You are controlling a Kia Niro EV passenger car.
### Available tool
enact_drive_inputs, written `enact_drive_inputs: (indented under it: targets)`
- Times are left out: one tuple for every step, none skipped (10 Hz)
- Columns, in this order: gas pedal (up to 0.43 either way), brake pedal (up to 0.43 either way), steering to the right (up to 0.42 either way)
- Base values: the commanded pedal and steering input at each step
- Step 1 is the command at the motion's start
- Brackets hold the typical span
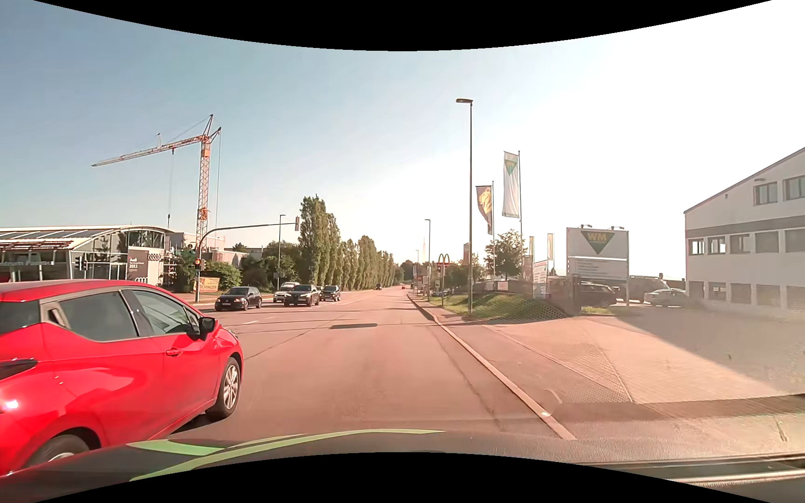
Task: Follow the waypoints while adhering to traffic rules and regulations
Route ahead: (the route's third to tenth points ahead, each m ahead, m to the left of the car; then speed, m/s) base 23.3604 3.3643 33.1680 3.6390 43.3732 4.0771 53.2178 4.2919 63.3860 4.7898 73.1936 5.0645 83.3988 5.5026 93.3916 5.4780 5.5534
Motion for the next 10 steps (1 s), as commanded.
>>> enact_drive_inputs:
  targets:
    - [0.228,0.0,-0.008]
    - [0.228,0.0,-0.007]
    - [0.228,0.0,-0.006]
    - [0.228,0.0,-0.005]
    - [0.228,0.0,-0.006]
    - [0.228,0.0,-0.005]
    - [0.228,0.0,-0.005]
    - [0.228,0.0,-0.005]
    - [0.228,0.0,-0.005]
    - [0.228,0.0,-0.002]
